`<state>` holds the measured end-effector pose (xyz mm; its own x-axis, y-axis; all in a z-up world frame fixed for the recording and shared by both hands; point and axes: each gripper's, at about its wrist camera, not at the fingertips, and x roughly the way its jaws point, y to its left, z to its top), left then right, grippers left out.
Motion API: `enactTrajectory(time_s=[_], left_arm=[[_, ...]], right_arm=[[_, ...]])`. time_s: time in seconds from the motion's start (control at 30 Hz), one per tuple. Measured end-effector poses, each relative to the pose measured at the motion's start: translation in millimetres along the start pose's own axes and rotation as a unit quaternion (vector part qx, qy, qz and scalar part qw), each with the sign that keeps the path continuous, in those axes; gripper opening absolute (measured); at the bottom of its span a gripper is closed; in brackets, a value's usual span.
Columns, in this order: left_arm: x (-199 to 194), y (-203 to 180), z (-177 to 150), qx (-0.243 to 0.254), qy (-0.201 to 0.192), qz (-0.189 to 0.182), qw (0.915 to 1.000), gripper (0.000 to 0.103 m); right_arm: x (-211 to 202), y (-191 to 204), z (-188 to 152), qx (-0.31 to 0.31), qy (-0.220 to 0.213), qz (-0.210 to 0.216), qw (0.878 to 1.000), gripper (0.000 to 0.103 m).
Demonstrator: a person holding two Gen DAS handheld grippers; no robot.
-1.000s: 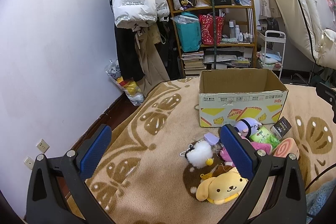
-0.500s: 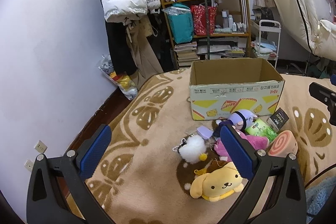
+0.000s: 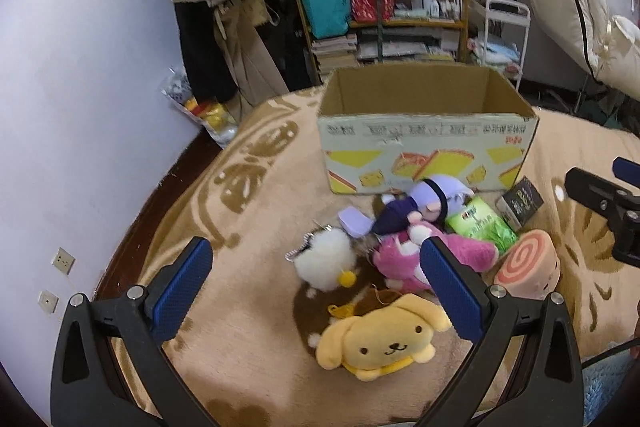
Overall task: Organize soft objects
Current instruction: 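Lower the left tool onto the yellow dog plush while the right tool lowers onto the pink roll-cake plush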
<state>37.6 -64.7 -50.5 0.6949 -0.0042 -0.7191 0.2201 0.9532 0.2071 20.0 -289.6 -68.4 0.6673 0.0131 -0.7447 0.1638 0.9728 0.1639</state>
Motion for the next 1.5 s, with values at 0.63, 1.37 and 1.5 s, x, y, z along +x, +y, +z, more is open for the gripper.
enactTrajectory(time_s=[0.63,1.37,1.5], left_arm=[[59,-28,-17,0.025,0.105,-0.027,0.9938,0.102],[96,-43,-41,0.052,0.203,-0.073,0.9751,0.102],[102,-41,-43,0.050,0.219,-0.080,0.9711,0.102]], right_arm=[[61,-24,-13,0.065,0.128,0.018,0.989,0.103],[89,-20,-26,0.064,0.198,0.042,0.977,0.103],[93,-19,-28,0.061,0.213,0.046,0.974,0.103]])
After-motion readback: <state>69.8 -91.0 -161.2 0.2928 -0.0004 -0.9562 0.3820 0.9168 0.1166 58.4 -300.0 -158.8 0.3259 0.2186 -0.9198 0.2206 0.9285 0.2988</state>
